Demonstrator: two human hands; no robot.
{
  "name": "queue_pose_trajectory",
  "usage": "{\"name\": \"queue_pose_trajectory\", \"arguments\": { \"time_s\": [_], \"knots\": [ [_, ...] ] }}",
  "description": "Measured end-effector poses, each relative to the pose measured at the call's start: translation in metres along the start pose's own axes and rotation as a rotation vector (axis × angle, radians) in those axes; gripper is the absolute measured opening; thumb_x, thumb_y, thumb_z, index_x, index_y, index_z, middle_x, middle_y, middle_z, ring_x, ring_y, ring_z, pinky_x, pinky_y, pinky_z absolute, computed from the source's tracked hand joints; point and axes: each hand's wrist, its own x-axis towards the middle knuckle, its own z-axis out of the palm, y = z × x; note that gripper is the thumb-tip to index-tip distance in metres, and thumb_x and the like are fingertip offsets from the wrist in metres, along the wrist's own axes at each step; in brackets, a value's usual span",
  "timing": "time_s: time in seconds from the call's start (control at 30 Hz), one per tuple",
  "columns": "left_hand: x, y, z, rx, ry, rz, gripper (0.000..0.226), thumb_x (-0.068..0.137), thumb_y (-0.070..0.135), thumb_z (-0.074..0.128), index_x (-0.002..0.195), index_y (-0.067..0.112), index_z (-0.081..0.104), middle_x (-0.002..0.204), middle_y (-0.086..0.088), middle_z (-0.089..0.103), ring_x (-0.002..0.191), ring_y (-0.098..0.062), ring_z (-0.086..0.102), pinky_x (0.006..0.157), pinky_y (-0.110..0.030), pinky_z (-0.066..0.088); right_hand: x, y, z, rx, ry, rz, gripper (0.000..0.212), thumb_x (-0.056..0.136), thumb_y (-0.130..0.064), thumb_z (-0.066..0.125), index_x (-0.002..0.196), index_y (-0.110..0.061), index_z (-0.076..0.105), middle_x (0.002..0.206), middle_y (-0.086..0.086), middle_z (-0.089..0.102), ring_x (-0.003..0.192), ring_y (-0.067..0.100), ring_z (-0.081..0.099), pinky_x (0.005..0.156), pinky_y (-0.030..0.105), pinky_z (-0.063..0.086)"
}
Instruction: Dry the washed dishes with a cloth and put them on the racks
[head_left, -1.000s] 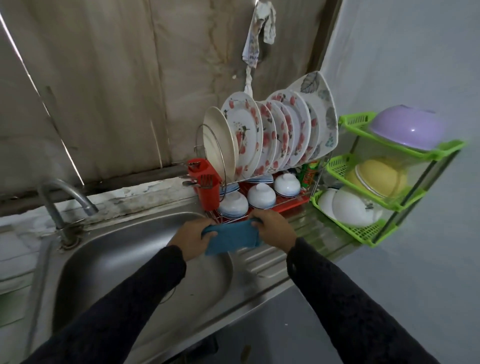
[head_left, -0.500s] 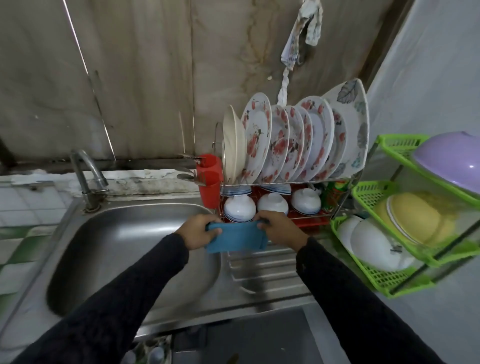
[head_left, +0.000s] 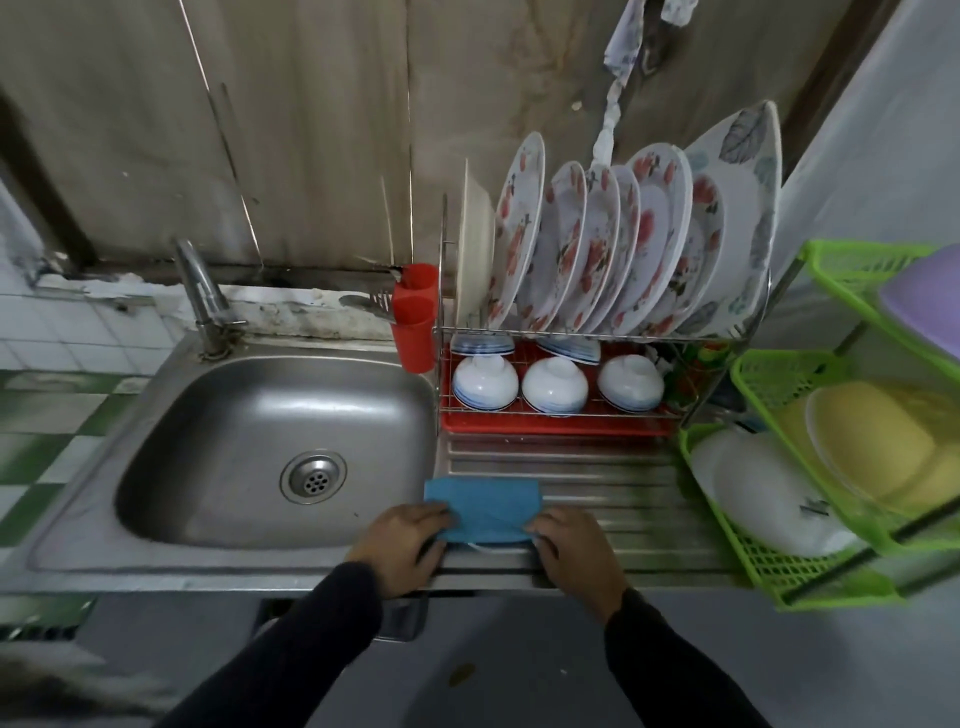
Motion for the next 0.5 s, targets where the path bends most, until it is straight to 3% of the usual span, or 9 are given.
{"name": "queue_pose_trajectory", "arguments": {
  "time_s": [0.13, 0.23, 0.3, 0.37, 0.43, 0.5],
  "knots": [
    [-0.009, -0.004, 0.002, 0.116, -0.055, -0.051, 0.044, 0.092, 0.036, 0.042, 0.126, 0.021, 0.065, 0.134, -0.007, 0.062, 0.116, -0.025, 0.064, 0.095, -0.041, 0.052, -0.007, -0.009, 0.003, 0.013, 0.04, 0.062, 0.025, 0.076, -0.028, 0.049, 0.082, -0.022, 0.073, 0.087, -0.009, 0.068, 0.08, 0.016, 0.066, 0.073, 0.035, 0.054],
    [-0.001, 0.004, 0.002, 0.087, -0.107, -0.119, 0.058, 0.096, 0.042, 0.025, 0.146, 0.021, 0.045, 0.156, -0.006, 0.037, 0.141, -0.027, 0.039, 0.114, -0.042, 0.035, 0.002, -0.023, 0.005, 0.044, 0.021, 0.177, 0.038, 0.09, -0.029, 0.045, 0.113, -0.013, 0.071, 0.115, 0.001, 0.069, 0.107, 0.021, 0.064, 0.095, 0.042, 0.052],
    [0.009, 0.017, 0.003, 0.066, -0.174, -0.186, 0.071, 0.092, 0.051, 0.006, 0.157, 0.024, 0.017, 0.163, 0.003, 0.003, 0.15, -0.016, 0.003, 0.122, -0.036, 0.008, 0.013, -0.035, 0.008, 0.056, -0.064, 0.225, 0.056, 0.099, -0.035, 0.032, 0.142, -0.008, 0.054, 0.15, 0.008, 0.051, 0.138, 0.027, 0.047, 0.115, 0.042, 0.035],
    [0.017, 0.03, 0.005, 0.1, -0.243, -0.242, 0.081, 0.083, 0.055, -0.01, 0.157, 0.023, -0.004, 0.158, 0.007, -0.018, 0.144, -0.011, -0.018, 0.117, -0.033, -0.008, 0.022, -0.048, 0.012, 0.011, -0.219, 0.275, 0.064, 0.103, -0.041, 0.017, 0.159, -0.011, 0.024, 0.167, 0.003, 0.018, 0.155, 0.024, 0.015, 0.124, 0.041, 0.01],
    [0.018, 0.036, 0.012, 0.159, -0.31, -0.262, 0.092, 0.071, 0.055, -0.02, 0.156, 0.02, -0.011, 0.158, 0.004, -0.024, 0.147, -0.016, -0.019, 0.118, -0.037, -0.01, 0.022, -0.055, 0.02, -0.06, -0.364, 0.317, 0.082, 0.09, -0.052, -0.01, 0.162, -0.015, 0.004, 0.17, 0.001, -0.001, 0.157, 0.022, -0.002, 0.124, 0.043, 0.0],
    [0.019, 0.036, 0.017, 0.228, -0.367, -0.278, 0.097, 0.066, 0.054, -0.024, 0.156, 0.018, -0.012, 0.16, 0.002, -0.023, 0.151, -0.022, -0.013, 0.12, -0.042, -0.007, 0.021, -0.057, 0.026, -0.127, -0.412, 0.348, 0.101, 0.071, -0.053, -0.023, 0.162, -0.017, 0.001, 0.17, 0.001, -0.004, 0.157, 0.021, -0.003, 0.124, 0.044, 0.003]
  ]
}}
